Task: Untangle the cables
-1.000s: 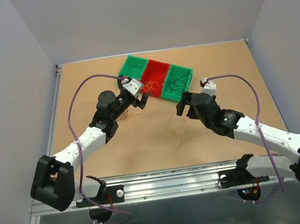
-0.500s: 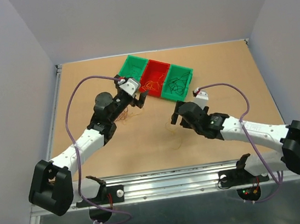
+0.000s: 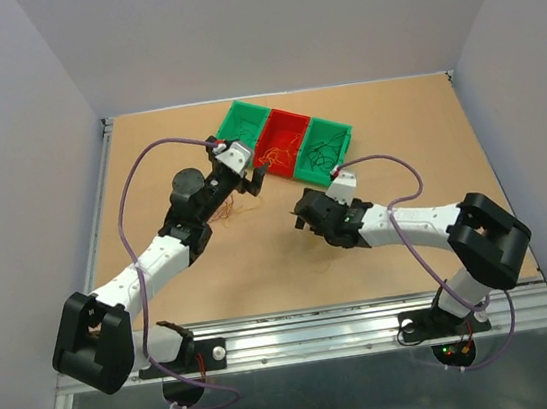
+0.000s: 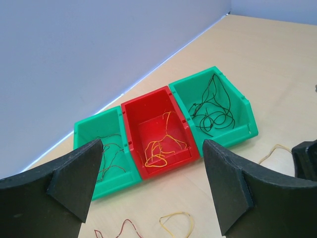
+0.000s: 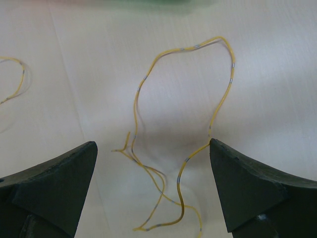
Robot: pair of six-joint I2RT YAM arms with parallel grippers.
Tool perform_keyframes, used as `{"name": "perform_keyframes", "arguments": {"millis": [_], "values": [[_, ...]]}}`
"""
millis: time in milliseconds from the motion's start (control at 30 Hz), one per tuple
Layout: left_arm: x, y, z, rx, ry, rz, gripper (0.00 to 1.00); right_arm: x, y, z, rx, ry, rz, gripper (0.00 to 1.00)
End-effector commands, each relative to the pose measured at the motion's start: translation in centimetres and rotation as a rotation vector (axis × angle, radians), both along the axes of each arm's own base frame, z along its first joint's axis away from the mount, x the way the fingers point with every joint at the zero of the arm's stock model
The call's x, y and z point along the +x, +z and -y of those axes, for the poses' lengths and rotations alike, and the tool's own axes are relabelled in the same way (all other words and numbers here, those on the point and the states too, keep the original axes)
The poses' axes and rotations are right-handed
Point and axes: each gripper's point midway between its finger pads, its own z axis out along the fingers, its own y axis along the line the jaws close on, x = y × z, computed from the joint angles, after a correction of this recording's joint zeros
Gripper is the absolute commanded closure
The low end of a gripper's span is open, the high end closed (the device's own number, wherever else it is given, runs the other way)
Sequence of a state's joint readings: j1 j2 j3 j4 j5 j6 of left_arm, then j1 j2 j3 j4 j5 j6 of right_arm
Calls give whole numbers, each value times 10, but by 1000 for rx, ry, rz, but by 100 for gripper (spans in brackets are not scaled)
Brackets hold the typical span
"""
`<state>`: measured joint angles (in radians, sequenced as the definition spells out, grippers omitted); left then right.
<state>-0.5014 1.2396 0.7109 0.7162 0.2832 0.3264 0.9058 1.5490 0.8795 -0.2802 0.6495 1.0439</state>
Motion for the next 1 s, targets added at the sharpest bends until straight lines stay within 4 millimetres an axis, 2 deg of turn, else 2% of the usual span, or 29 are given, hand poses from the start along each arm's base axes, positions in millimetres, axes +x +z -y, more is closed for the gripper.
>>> {"name": "perform_keyframes", "arguments": {"millis": [0,167,200,267,300,333,367,400,633,733,800,967], "values": [[-2,23,-4,-48,11,69,7,24,15,-10,4,-89,86,0],[-2,22,-5,-48,12,71,7,33,-2,-18,-34,-103,67,1],[-3,24,-6,-51,12,74,7,33,-9,-18,-47,-106,59,5],[-3,25,-6,-52,14,77,7,33,-11,-17,-53,-110,58,20],[-4,25,-6,-52,12,77,7,33,-10,-16,-58,-106,59,47],[-4,25,-7,-52,12,77,7,31,-10,-16,-61,-98,57,67],[-4,25,-7,-54,12,78,7,31,-5,-17,-50,-93,60,86],[-3,25,-7,-54,14,77,7,30,-4,-17,-51,-84,60,99],[-4,28,-8,-60,16,84,7,28,14,-13,-50,-49,82,99],[-3,30,-12,-71,32,87,7,31,34,-14,-55,-19,121,99],[0,30,-17,-83,60,82,7,37,54,-19,-48,-2,159,100],[17,38,-45,-179,153,47,7,57,103,-35,-57,72,263,99]]}}
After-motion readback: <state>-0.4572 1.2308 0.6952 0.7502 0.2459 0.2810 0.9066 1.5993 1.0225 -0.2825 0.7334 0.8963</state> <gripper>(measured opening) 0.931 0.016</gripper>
